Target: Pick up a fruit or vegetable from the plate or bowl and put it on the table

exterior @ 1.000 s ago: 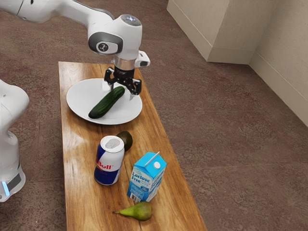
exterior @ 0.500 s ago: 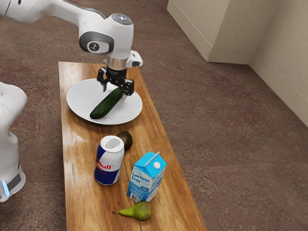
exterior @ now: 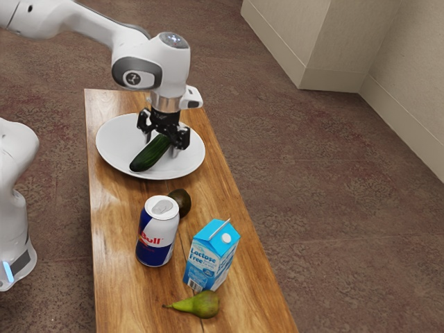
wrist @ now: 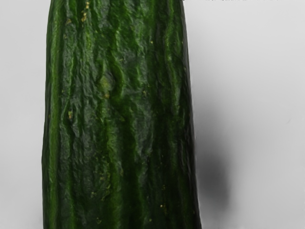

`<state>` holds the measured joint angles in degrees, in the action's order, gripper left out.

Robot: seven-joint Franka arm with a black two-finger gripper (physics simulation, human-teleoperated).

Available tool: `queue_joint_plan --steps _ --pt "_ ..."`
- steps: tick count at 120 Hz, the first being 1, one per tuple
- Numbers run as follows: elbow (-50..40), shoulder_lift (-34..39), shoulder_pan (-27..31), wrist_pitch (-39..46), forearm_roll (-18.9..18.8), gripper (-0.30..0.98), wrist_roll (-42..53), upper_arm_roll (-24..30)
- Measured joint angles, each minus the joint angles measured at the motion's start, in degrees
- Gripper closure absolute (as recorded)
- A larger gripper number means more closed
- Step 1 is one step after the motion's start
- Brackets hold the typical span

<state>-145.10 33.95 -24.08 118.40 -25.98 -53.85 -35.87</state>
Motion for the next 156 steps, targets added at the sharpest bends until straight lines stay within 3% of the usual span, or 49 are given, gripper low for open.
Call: queue_joint_plan --steps 106,133,156 --pt "-1.33 -0.17 0.17 2.03 -0.01 0.00 -0.69 -0.16" --pt "-1.22 -0.21 0.79 2.77 -0.27 0.42 -0.72 -0.10" --pt "-0.79 -0.07 1.02 3.17 -0.49 0.47 -0.65 -0.14"
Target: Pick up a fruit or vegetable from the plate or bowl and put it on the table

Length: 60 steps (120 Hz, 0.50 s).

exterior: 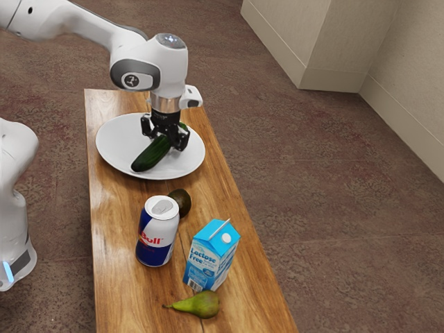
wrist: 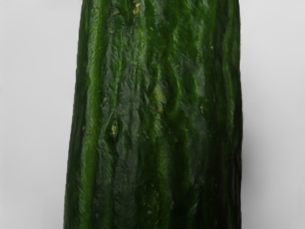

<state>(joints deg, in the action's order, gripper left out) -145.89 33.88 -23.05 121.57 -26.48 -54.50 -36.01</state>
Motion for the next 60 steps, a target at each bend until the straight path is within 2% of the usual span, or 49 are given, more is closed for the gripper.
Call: queue_joint_plan --steps 19,29,38,50,60 --pt "6.25 2.36 0.70 0.22 0.37 0.48 0.81 -2.18" --pt "12.86 2.58 -3.45 0.28 0.14 0.49 1.39 -4.65" --pt "19.52 2.84 -6.89 -0.76 0.59 0.50 2.73 2.34" --pt "28.21 2.69 -10.55 -5.23 4.47 0.50 5.59 11.31" --pt "30.73 2.62 -10.95 -8.67 8.91 0.50 7.72 19.38"
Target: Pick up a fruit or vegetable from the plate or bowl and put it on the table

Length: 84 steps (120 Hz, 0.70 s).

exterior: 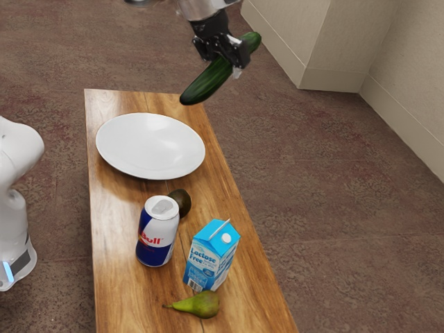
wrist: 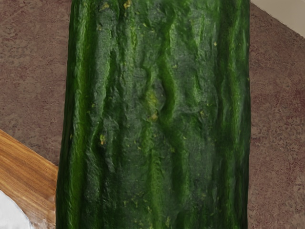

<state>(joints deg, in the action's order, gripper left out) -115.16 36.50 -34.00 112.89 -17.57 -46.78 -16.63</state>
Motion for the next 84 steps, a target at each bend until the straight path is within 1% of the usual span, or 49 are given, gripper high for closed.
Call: queue_joint_plan --steps 8,25,30,36,45,55,67,84 --pt "0.68 -0.01 -0.49 -2.08 5.19 0.50 1.50 4.09" --pt "0.65 -1.99 -1.81 -4.52 17.89 0.50 4.11 7.59" --pt "0.50 -2.47 -1.87 -5.01 20.76 0.50 4.77 8.75" --pt "0.41 -3.52 -1.97 -5.72 23.22 0.51 5.59 9.79" --pt "-0.37 -4.87 -2.51 -6.82 25.51 0.51 6.91 10.44" --pt "-3.13 -5.34 -3.59 -7.66 26.89 0.52 8.47 10.54" --pt "-7.96 -4.92 -3.95 -7.35 27.64 0.53 10.28 10.17" --pt "-10.96 -2.80 -3.82 -6.66 27.89 0.52 12.70 9.22"
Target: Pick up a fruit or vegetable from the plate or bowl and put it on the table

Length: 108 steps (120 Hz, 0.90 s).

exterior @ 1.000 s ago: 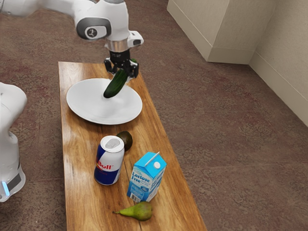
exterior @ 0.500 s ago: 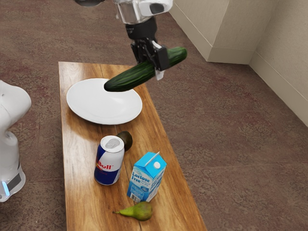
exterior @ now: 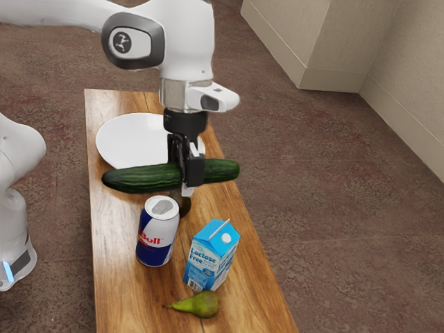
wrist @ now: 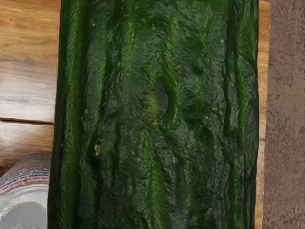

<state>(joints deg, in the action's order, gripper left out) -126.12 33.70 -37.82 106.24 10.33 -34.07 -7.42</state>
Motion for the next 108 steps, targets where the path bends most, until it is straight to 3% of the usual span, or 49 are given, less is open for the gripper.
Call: queue_joint_plan --steps 19,60,80,108 --pt "-5.46 6.38 4.07 0.12 -0.77 0.52 2.72 -0.72" --pt "-11.39 10.09 6.69 0.57 -2.16 0.52 7.64 -2.12" --pt "-11.69 11.66 6.87 0.67 -4.20 0.17 10.03 -2.11" --pt "-11.72 11.49 7.96 0.80 -4.79 0.03 12.44 -1.98"
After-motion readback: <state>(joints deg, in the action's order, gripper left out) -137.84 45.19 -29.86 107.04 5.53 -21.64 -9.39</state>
